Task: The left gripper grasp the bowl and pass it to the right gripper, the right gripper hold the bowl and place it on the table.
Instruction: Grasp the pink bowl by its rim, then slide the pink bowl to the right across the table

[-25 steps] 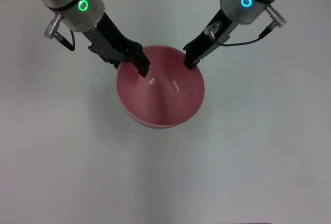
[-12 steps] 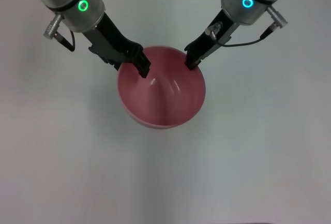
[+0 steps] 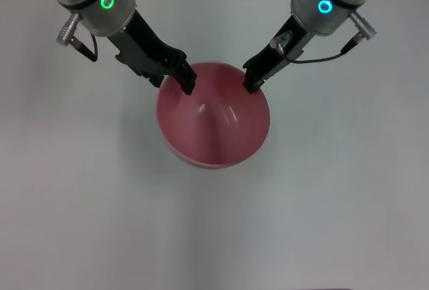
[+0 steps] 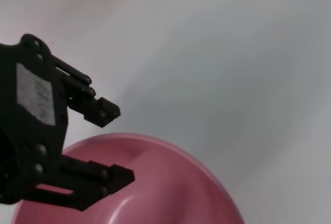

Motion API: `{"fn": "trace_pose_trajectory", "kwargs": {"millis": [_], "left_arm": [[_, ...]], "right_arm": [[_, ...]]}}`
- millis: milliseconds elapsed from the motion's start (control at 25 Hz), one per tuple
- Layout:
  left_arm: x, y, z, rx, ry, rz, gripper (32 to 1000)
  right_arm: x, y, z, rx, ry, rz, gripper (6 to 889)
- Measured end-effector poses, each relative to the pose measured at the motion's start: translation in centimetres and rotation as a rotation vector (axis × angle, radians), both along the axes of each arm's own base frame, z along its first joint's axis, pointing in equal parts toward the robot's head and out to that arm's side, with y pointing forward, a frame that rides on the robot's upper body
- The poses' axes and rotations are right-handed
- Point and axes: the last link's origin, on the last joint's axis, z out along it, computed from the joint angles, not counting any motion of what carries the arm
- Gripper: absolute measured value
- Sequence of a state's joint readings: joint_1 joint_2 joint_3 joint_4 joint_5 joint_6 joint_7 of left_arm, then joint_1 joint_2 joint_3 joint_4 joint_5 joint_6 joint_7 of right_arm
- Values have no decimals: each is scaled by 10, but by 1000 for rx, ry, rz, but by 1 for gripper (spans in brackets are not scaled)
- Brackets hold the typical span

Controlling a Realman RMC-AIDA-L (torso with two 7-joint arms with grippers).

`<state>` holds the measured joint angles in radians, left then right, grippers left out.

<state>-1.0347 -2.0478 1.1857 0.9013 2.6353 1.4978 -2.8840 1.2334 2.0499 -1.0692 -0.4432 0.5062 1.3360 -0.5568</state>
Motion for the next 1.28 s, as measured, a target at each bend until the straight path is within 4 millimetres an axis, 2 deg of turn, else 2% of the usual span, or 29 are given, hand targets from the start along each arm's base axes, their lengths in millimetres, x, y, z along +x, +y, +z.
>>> {"fn": "trace_pose_trajectory", "kwargs": {"millis": [680,1280], "left_arm": [[6,-3,12,16,-2,-16,632],[1,-5,20,34,1,-2,631]], "right_arm": [[5,-1,0,-3,-3,-13,34],[26,-5,5,8,2,-65,33]]}}
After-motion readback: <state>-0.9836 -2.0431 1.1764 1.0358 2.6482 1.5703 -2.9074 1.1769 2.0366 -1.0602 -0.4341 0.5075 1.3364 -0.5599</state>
